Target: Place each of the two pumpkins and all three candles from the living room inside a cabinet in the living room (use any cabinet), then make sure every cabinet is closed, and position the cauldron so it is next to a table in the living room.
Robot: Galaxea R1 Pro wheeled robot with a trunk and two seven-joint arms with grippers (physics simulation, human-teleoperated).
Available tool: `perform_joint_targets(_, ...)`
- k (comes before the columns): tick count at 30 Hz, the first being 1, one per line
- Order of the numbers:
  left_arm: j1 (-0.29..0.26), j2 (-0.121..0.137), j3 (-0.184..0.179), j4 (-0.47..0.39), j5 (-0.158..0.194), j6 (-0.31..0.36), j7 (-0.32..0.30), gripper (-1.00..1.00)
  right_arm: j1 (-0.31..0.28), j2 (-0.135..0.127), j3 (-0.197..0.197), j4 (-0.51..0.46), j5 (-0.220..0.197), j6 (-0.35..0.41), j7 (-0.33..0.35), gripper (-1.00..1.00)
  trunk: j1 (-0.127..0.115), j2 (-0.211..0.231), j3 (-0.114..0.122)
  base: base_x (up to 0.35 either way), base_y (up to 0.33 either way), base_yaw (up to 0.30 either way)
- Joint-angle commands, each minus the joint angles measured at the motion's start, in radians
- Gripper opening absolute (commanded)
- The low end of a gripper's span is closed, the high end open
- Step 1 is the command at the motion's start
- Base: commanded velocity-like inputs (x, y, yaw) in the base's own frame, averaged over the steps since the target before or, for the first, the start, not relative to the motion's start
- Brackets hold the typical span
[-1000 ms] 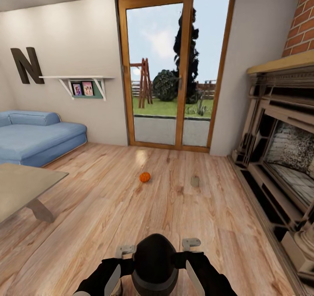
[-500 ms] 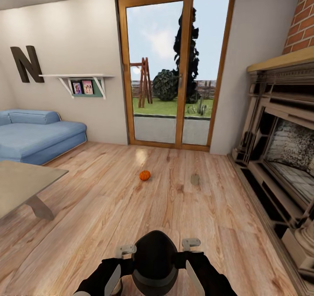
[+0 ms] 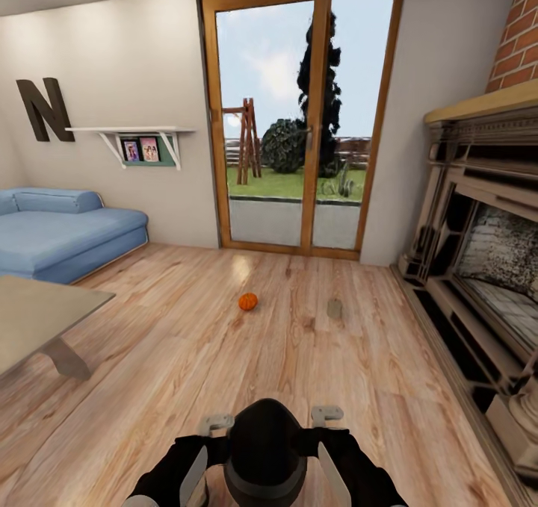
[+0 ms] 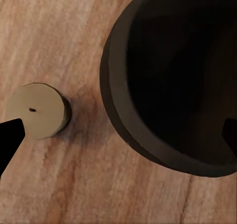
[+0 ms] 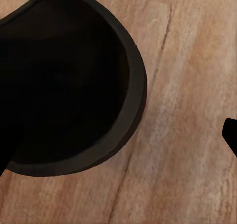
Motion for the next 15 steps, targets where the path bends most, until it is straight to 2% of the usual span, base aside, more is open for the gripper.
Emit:
perform_joint_targets(1, 0.000, -0.001, 0.000, -0.001, -0.001, 0.005, 0.000, 1.00, 0.000, 0.000, 0.000, 0.001, -0.006, 0.000, 0.000, 1.00, 0.000, 0.000, 0.000, 0.199, -0.027, 0.000)
perform_joint_targets(5, 0.000, 0.000, -0.001, -0.003, -0.002, 0.009, 0.000, 1.00, 0.000, 0.000, -0.001, 0.004, -0.016, -0.001, 0.000, 1.00, 0.000, 0.000, 0.000, 0.107, -0.019, 0.000)
perform_joint_targets(15, 0.000, 0.003, 0.000, -0.004, -0.001, 0.010, 0.001, 1.00, 0.000, 0.000, -0.003, 0.008, -0.021, -0.004, 0.000, 1.00, 0.000, 0.000, 0.000, 0.031, -0.003, 0.000)
